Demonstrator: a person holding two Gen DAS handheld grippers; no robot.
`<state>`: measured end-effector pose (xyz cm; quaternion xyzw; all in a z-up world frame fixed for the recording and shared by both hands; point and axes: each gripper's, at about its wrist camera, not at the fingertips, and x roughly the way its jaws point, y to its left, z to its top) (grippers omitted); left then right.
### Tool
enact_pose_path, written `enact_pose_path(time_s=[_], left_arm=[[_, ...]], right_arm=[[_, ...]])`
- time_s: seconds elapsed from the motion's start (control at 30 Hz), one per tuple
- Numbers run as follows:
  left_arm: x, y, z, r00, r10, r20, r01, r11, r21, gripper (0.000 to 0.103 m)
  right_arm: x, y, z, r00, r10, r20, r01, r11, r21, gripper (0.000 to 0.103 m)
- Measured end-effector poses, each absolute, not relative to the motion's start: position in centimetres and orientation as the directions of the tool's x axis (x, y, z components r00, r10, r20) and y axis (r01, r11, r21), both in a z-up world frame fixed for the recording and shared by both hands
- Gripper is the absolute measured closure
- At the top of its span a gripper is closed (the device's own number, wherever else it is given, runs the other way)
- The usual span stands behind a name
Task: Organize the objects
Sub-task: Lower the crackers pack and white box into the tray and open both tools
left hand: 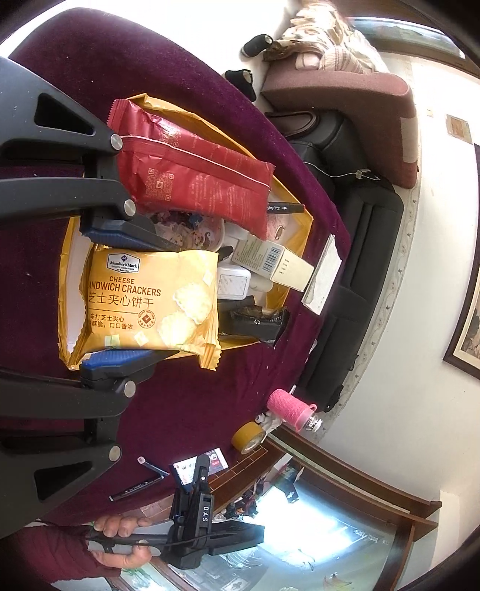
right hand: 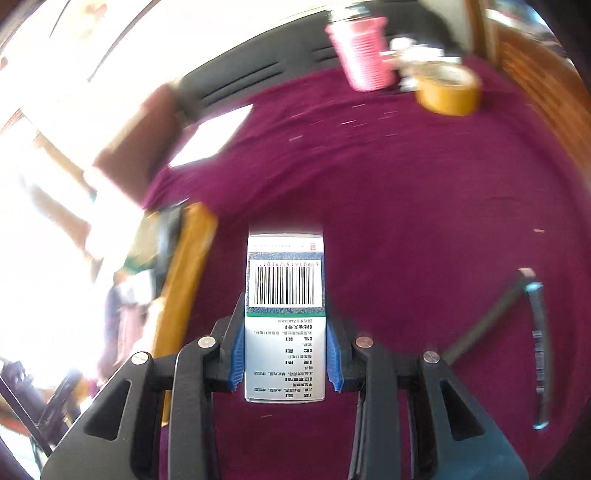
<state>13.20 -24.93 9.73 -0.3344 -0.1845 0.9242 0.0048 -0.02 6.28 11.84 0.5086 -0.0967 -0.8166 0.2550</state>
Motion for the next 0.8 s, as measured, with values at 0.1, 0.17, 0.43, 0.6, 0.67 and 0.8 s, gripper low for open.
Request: enact_pose_path(time_s=[0.1, 0.17, 0.43, 0.6, 0.67, 0.8], left_arm=[[12.5, -23.9, 10.2, -0.774, 0.076, -0.629, 0.121, -0.956, -0.265, 0.064], [11.8, -23.6, 10.2, -0.764, 0.046, -0.644, 0.134, -0.964, -0.228, 0.064], [9.1, -24.8, 8.9, -0.714, -0.033, -0.699, 0.179, -0.974, -0.137, 0.064], [7.4, -25.9, 8.0, -0.69, -0.05, -0.722, 0.19, -0.975, -0.115, 0.064], [6.9, -26.1, 7.7, -0.685, -0.044, -0.727, 0.187, -0.975, -0.117, 0.064], [5.8, -26.1, 7.3, -0.68, -0.042, -0.732, 0.177, -0.978, -0.108, 0.064]], right_arm=[[0.9, 2.1, 11.9, -0.275, -0.57, -0.774, 0.397, -0.801, 0.448, 0.071], [1.4, -0.3, 11.8, -0.226, -0.593, -0.773, 0.437, -0.771, 0.464, 0.071], [3.9, -10.2, 11.3, -0.137, -0.596, -0.791, 0.568, -0.702, 0.43, 0.071], [4.2, -13.5, 10.5, -0.127, -0.58, -0.805, 0.584, -0.7, 0.412, 0.071], [4.1, -14.1, 10.1, -0.123, -0.574, -0.81, 0.58, -0.703, 0.411, 0.071], [3.7, -15.2, 9.1, -0.118, -0.553, -0.825, 0.573, -0.716, 0.398, 0.071]])
